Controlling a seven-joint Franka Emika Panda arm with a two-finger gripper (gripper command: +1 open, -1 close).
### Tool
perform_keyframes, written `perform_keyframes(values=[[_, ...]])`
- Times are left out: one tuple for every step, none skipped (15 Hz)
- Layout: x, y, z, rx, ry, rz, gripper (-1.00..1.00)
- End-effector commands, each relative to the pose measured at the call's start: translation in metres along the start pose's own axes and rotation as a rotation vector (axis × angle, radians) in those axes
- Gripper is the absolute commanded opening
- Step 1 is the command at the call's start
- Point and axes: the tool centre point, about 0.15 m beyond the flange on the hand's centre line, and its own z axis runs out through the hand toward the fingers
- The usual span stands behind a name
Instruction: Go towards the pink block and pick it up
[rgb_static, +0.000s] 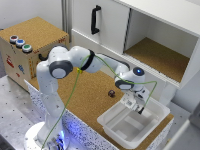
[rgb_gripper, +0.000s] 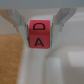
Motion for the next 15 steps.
perform_keyframes(values=[[-0.012,-0.103,-0.027,-0.070,0.092,-0.041,-1.00],[-0.012,-0.119,-0.023,-0.064,0.084,-0.065,-1.00],[-0.012,-0.138,-0.019,-0.057,0.073,-0.086,-1.00],[-0.013,-0.152,-0.014,-0.052,0.062,-0.100,-1.00],[-0.013,-0.165,-0.007,-0.048,0.050,-0.108,-1.00],[-0.014,-0.174,0.000,-0.047,0.037,-0.111,-1.00],[-0.015,-0.186,0.009,-0.047,0.023,-0.123,-1.00],[-0.015,-0.198,0.019,-0.044,0.007,-0.134,-1.00],[-0.017,-0.213,0.032,-0.064,0.002,-0.163,-1.00],[-0.019,-0.226,0.044,-0.071,0.000,-0.186,-1.00],[-0.020,-0.237,0.059,-0.099,-0.004,-0.209,-1.00],[-0.019,-0.246,0.070,-0.088,-0.010,-0.208,-1.00],[-0.016,-0.253,0.080,-0.080,-0.026,-0.194,-1.00],[-0.014,-0.262,0.089,-0.074,-0.031,-0.195,-1.00],[-0.015,-0.273,0.102,-0.098,-0.026,-0.205,-1.00]])
